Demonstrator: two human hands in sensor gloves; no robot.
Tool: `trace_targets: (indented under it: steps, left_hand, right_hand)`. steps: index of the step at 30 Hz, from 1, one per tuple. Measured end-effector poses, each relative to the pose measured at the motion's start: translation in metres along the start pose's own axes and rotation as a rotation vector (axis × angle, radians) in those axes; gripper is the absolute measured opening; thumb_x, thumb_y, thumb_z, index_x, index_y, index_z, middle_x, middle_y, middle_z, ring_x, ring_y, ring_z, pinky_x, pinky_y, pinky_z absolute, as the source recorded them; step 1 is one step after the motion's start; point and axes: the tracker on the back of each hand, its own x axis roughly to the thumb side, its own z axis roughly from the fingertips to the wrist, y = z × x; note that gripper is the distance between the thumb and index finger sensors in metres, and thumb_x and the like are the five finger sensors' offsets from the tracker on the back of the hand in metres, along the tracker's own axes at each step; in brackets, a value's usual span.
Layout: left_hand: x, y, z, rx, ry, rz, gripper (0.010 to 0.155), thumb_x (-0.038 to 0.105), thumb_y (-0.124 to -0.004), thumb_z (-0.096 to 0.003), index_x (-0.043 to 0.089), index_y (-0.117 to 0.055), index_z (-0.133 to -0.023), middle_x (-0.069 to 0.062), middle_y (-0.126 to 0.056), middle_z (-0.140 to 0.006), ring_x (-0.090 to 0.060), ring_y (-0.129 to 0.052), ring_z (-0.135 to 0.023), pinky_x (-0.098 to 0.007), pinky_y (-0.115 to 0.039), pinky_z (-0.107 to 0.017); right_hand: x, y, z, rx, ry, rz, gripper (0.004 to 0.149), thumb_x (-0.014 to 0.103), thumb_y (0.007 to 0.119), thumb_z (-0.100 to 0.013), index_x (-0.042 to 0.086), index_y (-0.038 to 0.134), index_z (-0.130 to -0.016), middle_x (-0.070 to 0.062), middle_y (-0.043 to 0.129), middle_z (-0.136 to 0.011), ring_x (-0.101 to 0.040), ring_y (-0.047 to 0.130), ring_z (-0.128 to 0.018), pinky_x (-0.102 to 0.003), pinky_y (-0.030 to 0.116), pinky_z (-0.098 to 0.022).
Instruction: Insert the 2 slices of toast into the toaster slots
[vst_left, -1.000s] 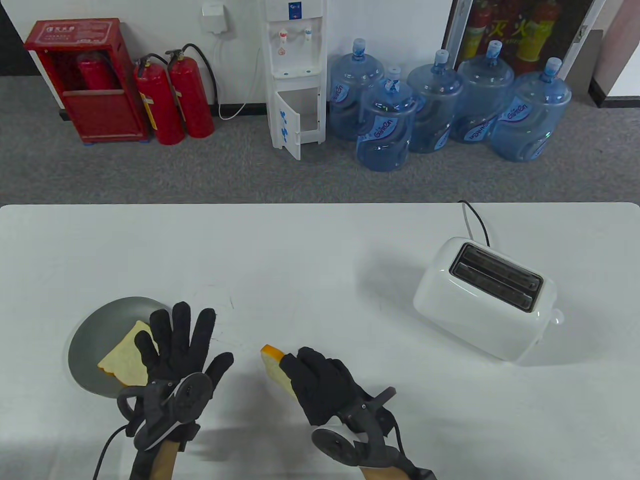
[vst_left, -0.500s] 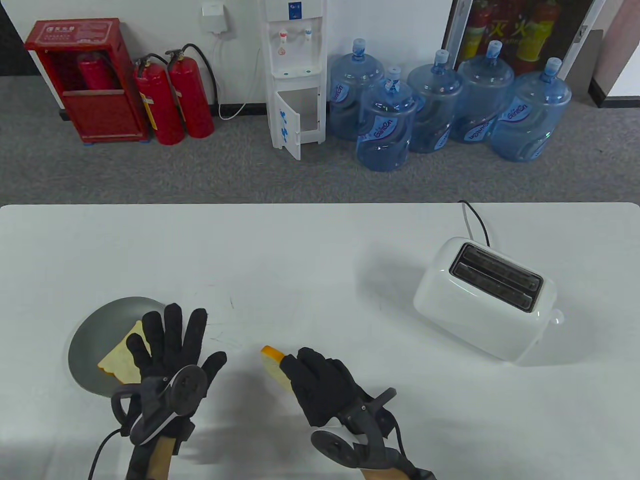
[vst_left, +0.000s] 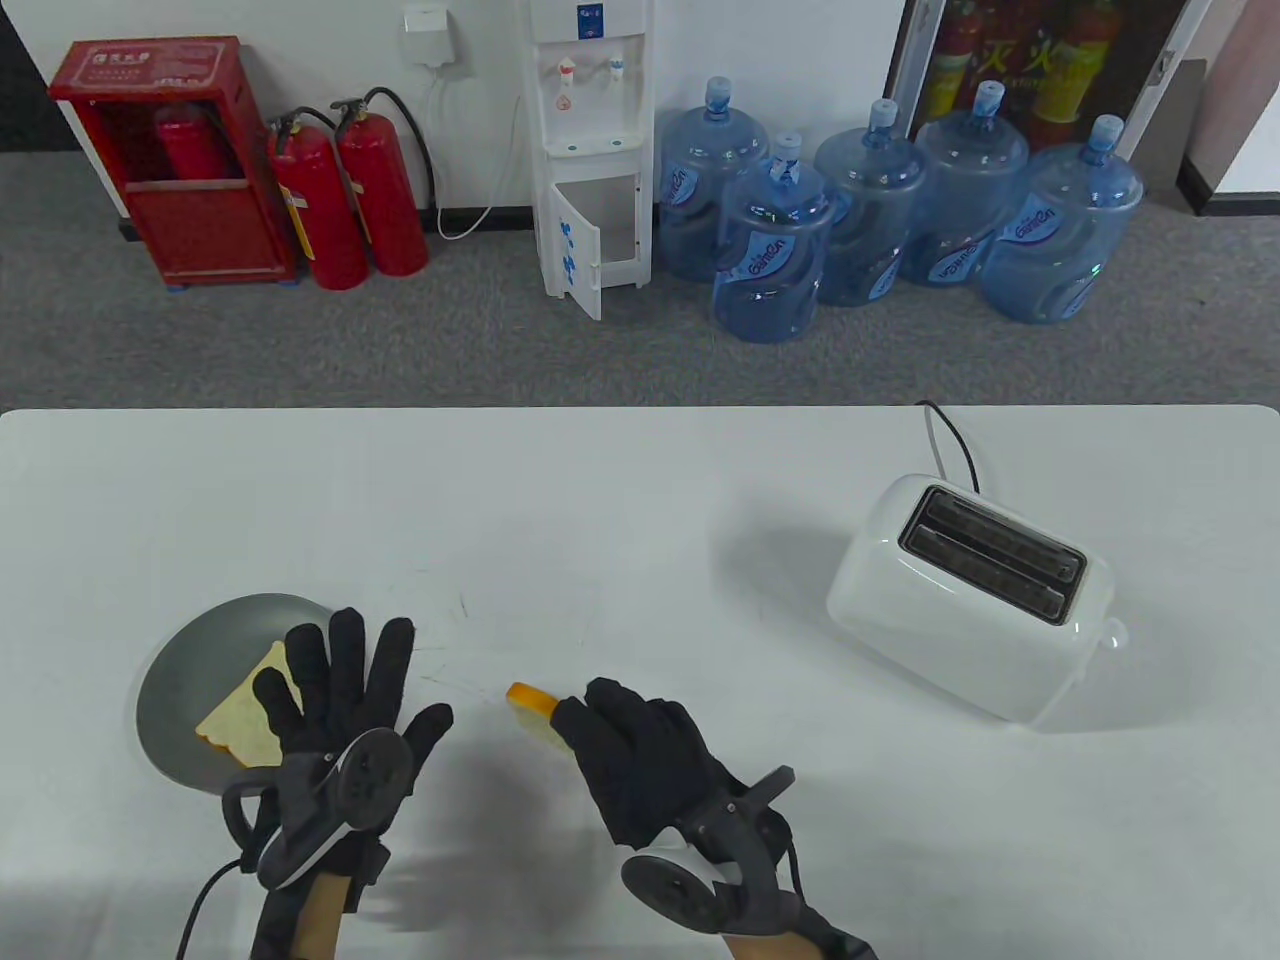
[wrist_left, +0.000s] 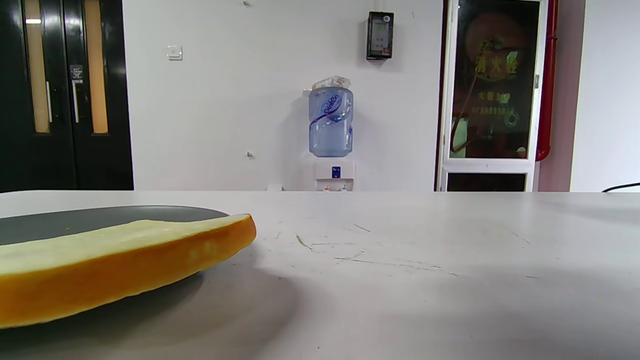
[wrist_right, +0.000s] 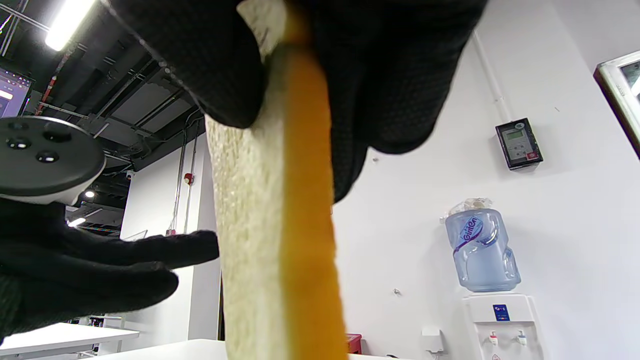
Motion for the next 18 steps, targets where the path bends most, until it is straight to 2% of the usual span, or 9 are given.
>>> trace_targets:
  steps: [18]
  left_hand:
    - [0.000,0.001,0.001,-0.006,-0.002,-0.003,0.078,0.071,-0.047,-0.0534,0.040,-0.020,-0.120,-0.009,-0.016,-0.127,-0.044,-0.008,-0.113,-0.063,-0.015,-0.075]
  right_hand:
    - [-0.026,-0.083,-0.078,-0.125,0.046,0.044,0.060,0.032,0.083,-0.065,0.044,0.045,-0.110,-0.001,0.074,-0.109,-0.014,0.105,-0.077,-0.043,0.088,-0.068]
